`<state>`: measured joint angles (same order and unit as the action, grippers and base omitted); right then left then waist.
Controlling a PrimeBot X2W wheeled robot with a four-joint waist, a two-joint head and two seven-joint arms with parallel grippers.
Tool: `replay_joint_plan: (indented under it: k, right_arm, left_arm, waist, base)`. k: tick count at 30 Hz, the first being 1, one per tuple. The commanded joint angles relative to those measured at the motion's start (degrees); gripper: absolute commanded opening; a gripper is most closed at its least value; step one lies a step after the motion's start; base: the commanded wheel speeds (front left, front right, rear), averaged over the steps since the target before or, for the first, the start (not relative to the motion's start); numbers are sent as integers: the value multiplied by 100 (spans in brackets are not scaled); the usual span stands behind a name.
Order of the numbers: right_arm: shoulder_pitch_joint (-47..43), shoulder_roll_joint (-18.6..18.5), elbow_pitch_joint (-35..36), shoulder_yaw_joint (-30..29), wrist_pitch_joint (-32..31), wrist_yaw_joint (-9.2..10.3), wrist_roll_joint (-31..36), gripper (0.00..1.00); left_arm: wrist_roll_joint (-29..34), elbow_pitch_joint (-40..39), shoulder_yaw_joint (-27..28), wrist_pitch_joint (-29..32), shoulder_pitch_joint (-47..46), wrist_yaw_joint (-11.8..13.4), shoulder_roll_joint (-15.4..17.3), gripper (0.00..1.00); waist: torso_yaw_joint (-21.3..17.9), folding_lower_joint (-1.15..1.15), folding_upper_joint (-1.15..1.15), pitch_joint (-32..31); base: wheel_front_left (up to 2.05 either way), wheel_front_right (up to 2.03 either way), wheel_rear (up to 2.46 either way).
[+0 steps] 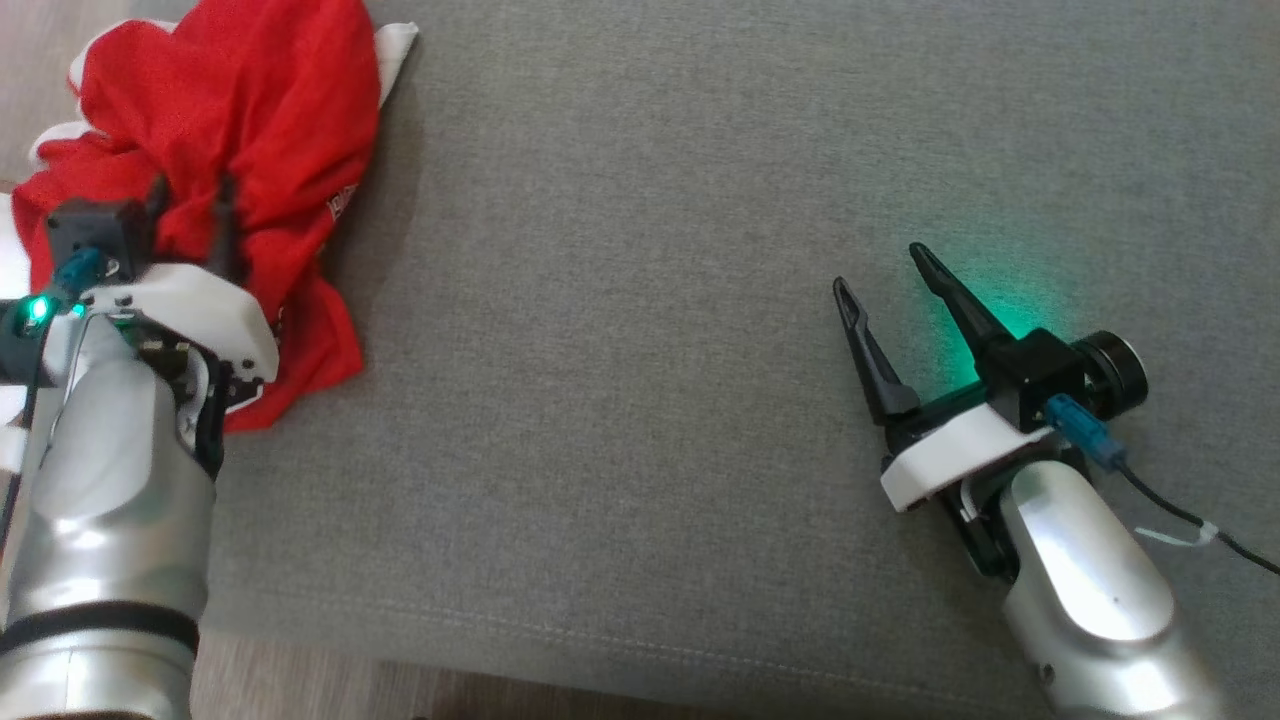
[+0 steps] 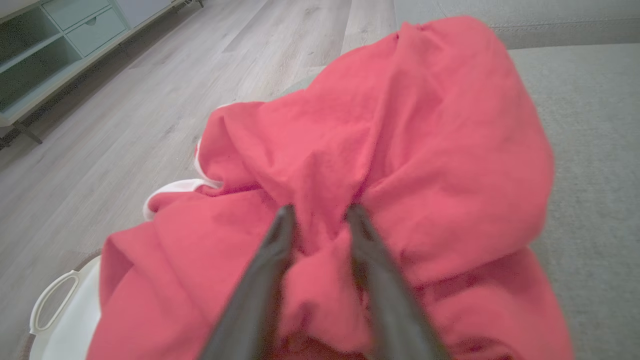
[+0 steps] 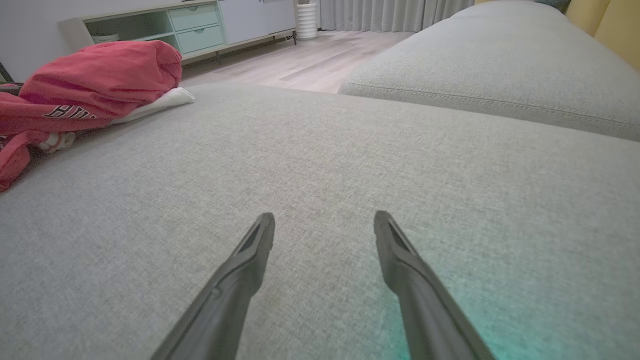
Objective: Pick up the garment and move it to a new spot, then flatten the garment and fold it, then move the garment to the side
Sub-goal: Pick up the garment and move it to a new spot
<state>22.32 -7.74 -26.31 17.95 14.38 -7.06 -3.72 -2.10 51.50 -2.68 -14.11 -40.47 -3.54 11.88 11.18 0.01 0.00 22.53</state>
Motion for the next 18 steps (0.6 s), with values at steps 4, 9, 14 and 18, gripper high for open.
replay_joint_plan:
  k: [4, 9, 14, 18]
  right_arm:
    - [141, 132, 94, 92, 62, -43, -85, 100]
    - [144, 235, 91, 49, 62, -43, -127, 100]
    - [101, 365, 96, 40, 62, -43, -189, 100]
    - [78, 436, 112, 75, 62, -43, -258, 100]
  left_arm:
    - [-2, 147, 152, -9, -452, 21, 370, 0]
    - [107, -126, 51, -74, -813, 144, 458, 0]
    - [248, -905, -170, -86, -1078, 126, 462, 0]
    - [318, -1481, -415, -87, -1191, 32, 345, 0]
  waist:
    - [-95, -1, 0, -59]
    - [-269, -1, 0, -248]
    - [-680, -1, 0, -483]
    - [-1169, -1, 0, -581]
  base:
    - [0, 0, 0]
    - [0, 0, 0]
    - [0, 0, 0]
    - [0, 0, 0]
